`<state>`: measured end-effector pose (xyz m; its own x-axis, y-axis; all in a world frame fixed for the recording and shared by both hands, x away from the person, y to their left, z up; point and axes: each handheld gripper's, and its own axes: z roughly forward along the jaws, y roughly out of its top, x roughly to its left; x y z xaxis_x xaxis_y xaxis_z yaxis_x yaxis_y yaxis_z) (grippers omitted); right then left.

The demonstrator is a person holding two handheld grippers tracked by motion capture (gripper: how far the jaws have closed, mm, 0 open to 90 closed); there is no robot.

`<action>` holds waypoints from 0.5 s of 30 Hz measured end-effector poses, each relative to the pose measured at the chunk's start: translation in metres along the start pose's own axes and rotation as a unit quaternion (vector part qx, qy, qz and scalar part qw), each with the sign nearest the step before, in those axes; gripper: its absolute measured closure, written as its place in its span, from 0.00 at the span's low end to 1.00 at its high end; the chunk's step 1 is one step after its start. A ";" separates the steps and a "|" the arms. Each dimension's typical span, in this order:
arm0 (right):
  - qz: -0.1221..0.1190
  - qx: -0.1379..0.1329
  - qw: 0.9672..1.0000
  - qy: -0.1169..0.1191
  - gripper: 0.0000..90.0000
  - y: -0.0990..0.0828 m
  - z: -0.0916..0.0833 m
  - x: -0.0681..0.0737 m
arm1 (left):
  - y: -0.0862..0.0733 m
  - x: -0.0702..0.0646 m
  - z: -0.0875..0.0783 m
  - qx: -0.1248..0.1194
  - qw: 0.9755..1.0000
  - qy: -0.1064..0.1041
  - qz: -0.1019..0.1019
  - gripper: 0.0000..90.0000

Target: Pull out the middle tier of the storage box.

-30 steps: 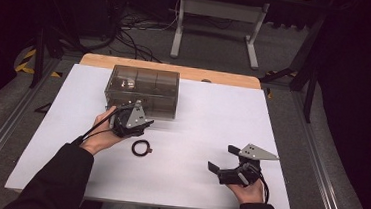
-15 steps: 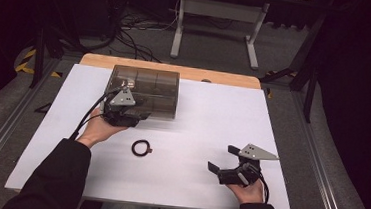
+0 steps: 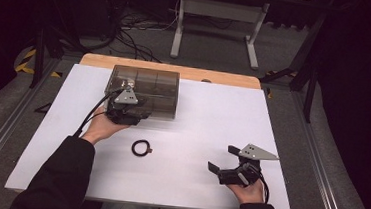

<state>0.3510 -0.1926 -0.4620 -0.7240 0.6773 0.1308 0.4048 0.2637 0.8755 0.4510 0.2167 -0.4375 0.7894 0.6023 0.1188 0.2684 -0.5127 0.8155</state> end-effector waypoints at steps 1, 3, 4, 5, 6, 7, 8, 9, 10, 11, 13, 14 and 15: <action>0.000 0.000 1.000 0.000 0.00 0.000 0.000 0.000 | 0.000 0.000 0.001 0.000 1.000 0.000 0.000 0.56; 0.000 0.000 1.000 0.000 0.00 0.000 0.000 0.000 | -0.001 0.001 0.003 0.001 1.000 -0.002 0.000 0.56; 0.000 0.000 1.000 0.000 0.00 0.000 0.000 0.000 | -0.001 0.002 0.004 0.001 1.000 -0.002 0.000 0.57; 0.000 0.000 1.000 0.000 0.00 0.000 0.000 0.000 | -0.002 0.002 0.005 0.002 1.000 -0.002 0.002 0.57; 0.000 -0.001 1.000 0.001 0.00 0.000 0.000 0.000 | -0.002 0.002 0.006 0.005 1.000 -0.003 0.003 0.57; 0.000 -0.001 1.000 0.001 0.00 0.000 0.000 0.000 | -0.002 0.002 0.007 0.005 1.000 -0.003 0.002 0.57; -0.002 0.000 1.000 0.001 0.00 0.000 0.000 0.000 | -0.003 0.002 0.008 0.005 1.000 -0.005 0.002 0.57; 0.000 0.000 1.000 0.000 0.00 0.000 0.000 0.000 | -0.003 0.002 0.009 0.007 1.000 -0.004 0.003 0.57; -0.004 0.000 1.000 -0.001 0.00 0.000 0.000 0.000 | -0.003 0.003 0.010 0.007 1.000 -0.004 0.006 0.58; -0.005 0.000 1.000 -0.001 0.00 0.000 0.000 0.000 | -0.004 0.003 0.011 0.008 1.000 -0.003 0.008 0.58; -0.003 -0.001 1.000 -0.001 0.00 0.000 0.000 0.000 | -0.005 0.004 0.013 0.009 1.000 -0.003 0.006 0.59; -0.003 -0.001 1.000 -0.001 0.00 0.000 0.000 0.000 | -0.005 0.004 0.014 0.010 1.000 -0.003 0.006 0.60; -0.003 -0.001 1.000 0.000 0.00 0.000 0.000 0.000 | -0.006 0.005 0.016 0.010 1.000 -0.004 0.005 0.60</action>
<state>0.3507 -0.1928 -0.4617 -0.7259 0.6764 0.1250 0.3995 0.2665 0.8771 0.4618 0.2131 -0.4506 0.7965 0.5921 0.1227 0.2712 -0.5311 0.8027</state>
